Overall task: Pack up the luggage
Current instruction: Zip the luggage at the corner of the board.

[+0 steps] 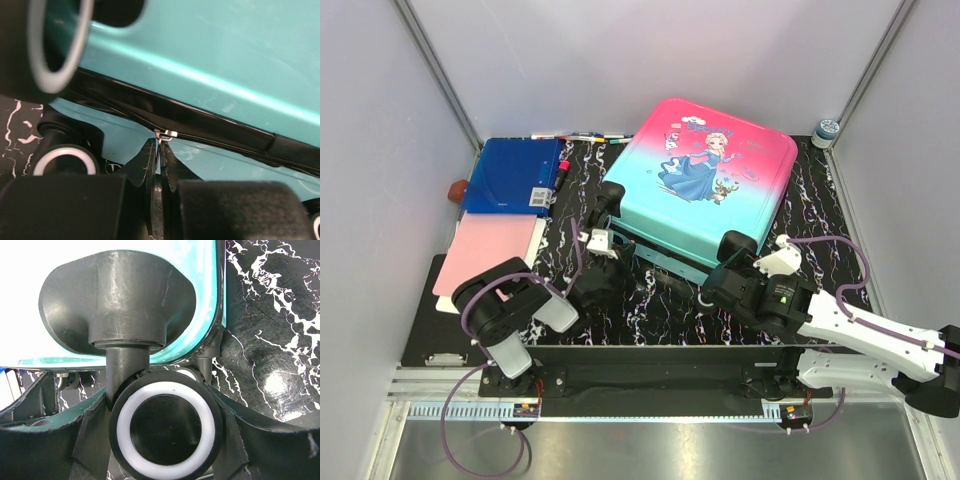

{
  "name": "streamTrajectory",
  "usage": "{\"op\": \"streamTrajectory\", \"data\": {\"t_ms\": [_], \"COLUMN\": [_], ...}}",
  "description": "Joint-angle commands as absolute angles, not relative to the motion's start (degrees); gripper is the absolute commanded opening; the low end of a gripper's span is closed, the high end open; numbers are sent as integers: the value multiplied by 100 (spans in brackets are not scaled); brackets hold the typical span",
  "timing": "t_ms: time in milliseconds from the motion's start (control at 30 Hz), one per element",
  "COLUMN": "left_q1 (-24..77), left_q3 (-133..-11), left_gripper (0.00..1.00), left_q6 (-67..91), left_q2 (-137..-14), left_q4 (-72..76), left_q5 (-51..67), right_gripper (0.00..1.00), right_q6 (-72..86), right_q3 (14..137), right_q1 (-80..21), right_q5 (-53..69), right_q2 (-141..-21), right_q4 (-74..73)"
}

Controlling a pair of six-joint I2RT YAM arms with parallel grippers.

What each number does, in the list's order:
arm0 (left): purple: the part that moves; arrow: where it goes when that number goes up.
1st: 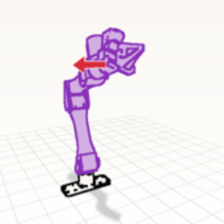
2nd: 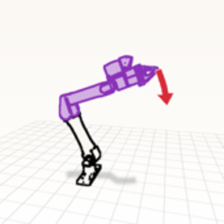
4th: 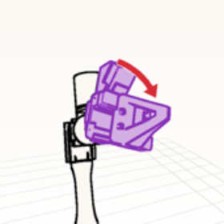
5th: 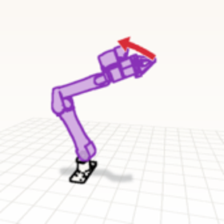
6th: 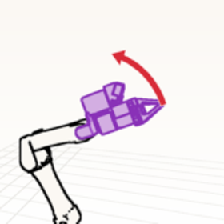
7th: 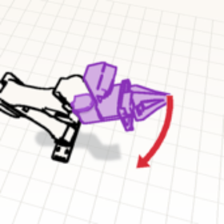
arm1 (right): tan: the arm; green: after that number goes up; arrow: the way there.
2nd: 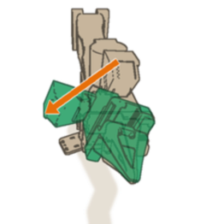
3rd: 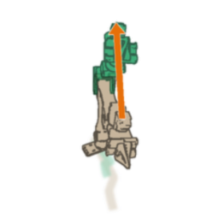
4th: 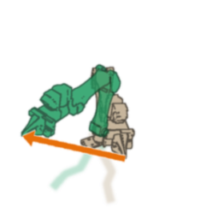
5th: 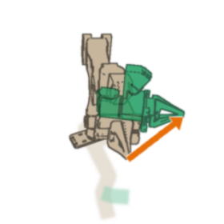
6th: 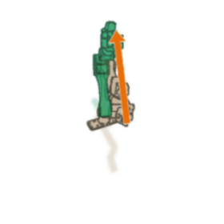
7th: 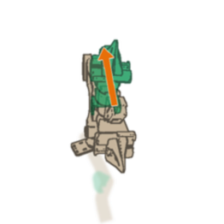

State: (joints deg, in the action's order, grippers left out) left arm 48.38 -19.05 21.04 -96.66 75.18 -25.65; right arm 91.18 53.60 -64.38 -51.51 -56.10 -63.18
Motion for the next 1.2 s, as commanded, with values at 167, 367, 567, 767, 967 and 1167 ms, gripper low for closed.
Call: {"op": "streamTrajectory", "data": {"t_ms": [167,367,567,767,967,1167], "left_q1": [4202,3903,3727,3384,3085,2734], "left_q3": [-1371,-1204,-1143,-1046,-1019,-1063], "left_gripper": [0,0,0,0,0,0], "left_q6": [2531,2917,3067,3217,3357,3472], "left_q2": [-9615,-9642,-9519,-9360,-9387,-9457], "left_q4": [9272,9545,9545,9545,9545,9545], "left_q5": [-2620,-2339,-2180,-1890,-1662,-1310], "right_gripper": [0,0,0,0,0,0], "right_q6": [9132,9123,9123,9132,9105,9079], "right_q3": [5476,5476,5476,5484,5484,5511], "right_q1": [-6434,-6434,-6434,-6434,-6442,-6434], "right_q5": [-5757,-5757,-5766,-5783,-5792,-5818], "right_q2": [-5388,-5361,-5361,-5353,-5326,-5326], "right_q4": [-6478,-6478,-6478,-6478,-6478,-6478]}}
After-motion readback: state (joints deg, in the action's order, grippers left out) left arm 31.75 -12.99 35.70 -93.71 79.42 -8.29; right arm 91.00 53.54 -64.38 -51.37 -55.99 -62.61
